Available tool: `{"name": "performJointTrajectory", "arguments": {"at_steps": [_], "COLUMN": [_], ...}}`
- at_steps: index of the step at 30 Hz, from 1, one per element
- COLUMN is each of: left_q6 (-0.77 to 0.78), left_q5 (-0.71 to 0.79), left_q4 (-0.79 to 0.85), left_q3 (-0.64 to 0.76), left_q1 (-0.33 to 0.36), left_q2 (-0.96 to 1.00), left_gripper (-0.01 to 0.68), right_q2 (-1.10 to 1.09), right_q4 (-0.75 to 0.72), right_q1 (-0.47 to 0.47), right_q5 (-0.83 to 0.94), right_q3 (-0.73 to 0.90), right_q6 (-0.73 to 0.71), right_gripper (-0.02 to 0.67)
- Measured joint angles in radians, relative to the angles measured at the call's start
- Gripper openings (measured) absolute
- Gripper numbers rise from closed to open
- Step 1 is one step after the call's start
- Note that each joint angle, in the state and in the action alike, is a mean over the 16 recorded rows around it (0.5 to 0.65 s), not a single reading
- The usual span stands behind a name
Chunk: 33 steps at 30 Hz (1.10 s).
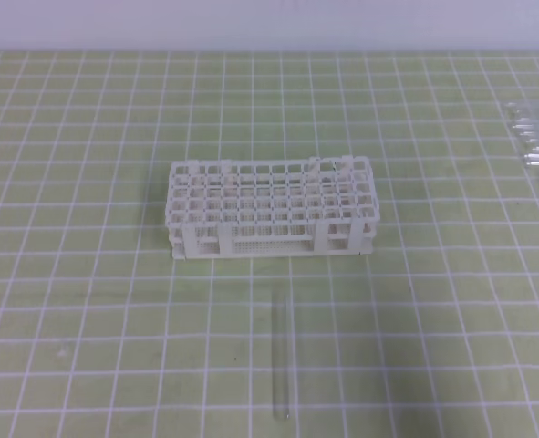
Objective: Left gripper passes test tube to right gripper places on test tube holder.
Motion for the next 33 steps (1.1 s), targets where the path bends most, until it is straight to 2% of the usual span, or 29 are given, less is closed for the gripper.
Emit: {"name": "performJointTrajectory", "arguments": {"at_steps": [9, 16, 26, 33], "left_q6": [0.014, 0.05, 0.023, -0.133], "left_q5": [0.241, 0.377, 0.375, 0.402], "left_q4": [0.07, 0.101, 0.129, 0.234], "left_q3": [-0.28, -0.405, -0.45, -0.526], "left_q1": [-0.001, -0.04, -0.202, -0.339], "left_q2": [0.367, 0.565, 0.753, 0.904], "left_gripper": [-0.004, -0.004, -0.003, -0.003], "right_q2": [0.309, 0.503, 0.674, 0.719], "right_q4": [-0.123, -0.126, -0.095, -0.236], "right_q1": [0.0, 0.005, 0.09, 0.151], "right_q5": [0.232, 0.39, 0.483, 0.495], "right_q3": [-0.267, -0.39, -0.46, -0.471], "right_q6": [0.0, -0.017, -0.047, 0.029], "right_gripper": [-0.021, -0.021, -0.021, -0.021]}}
